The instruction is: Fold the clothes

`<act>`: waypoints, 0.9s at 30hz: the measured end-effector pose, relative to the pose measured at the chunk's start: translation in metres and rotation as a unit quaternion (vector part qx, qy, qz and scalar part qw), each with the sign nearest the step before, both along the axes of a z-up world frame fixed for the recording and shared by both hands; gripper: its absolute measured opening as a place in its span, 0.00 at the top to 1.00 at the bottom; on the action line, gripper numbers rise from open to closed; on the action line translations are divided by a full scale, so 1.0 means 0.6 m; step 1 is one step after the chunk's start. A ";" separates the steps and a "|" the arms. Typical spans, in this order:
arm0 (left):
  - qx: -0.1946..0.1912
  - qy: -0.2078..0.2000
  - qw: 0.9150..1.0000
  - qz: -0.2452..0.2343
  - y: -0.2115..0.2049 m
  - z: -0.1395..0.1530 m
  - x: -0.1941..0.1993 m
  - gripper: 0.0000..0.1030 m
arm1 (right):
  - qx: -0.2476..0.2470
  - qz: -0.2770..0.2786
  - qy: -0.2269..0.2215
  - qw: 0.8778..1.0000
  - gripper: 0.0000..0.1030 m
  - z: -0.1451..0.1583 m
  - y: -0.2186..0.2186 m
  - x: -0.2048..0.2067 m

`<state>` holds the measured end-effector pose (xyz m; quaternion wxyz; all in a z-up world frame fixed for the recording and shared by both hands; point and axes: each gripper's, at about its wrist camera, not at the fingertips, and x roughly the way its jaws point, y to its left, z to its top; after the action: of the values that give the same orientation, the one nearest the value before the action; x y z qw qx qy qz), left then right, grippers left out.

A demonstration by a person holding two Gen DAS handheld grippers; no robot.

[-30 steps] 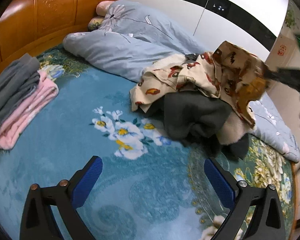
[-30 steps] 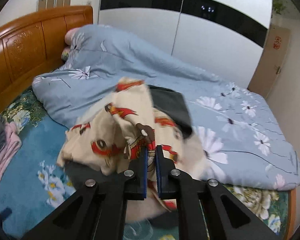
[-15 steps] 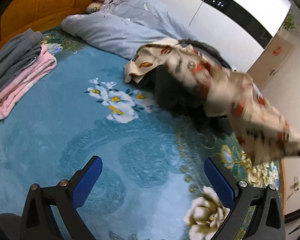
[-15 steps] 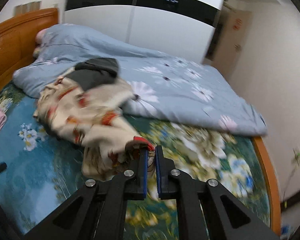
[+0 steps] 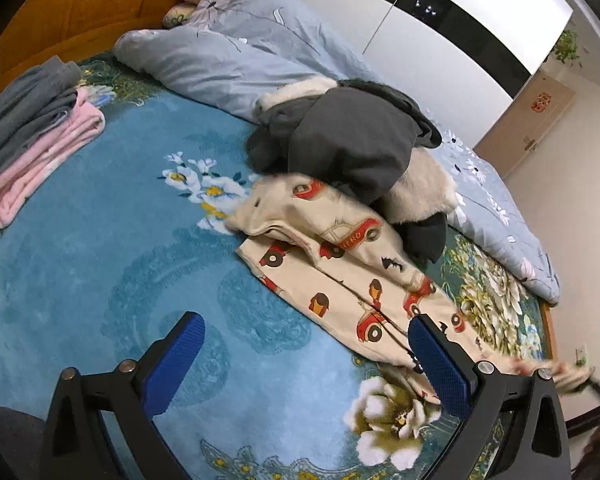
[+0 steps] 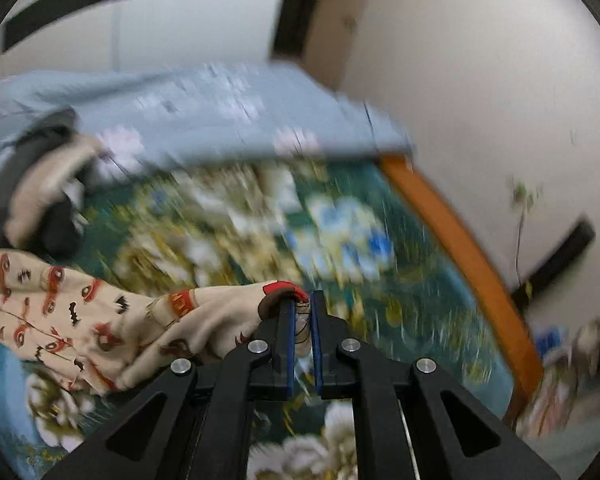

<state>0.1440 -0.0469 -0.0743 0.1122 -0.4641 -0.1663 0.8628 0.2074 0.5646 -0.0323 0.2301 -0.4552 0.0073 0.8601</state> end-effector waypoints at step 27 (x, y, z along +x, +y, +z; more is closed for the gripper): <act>0.060 -0.050 0.993 0.089 -0.043 -0.077 -0.035 0.00 | -0.148 0.293 -0.096 0.940 0.48 -0.117 -0.366 -0.208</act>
<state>0.1231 -0.0728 -0.1207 0.0537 -0.4826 -0.2639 0.8334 0.0825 0.3448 -0.1023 -0.1021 -0.5463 -0.0216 0.8311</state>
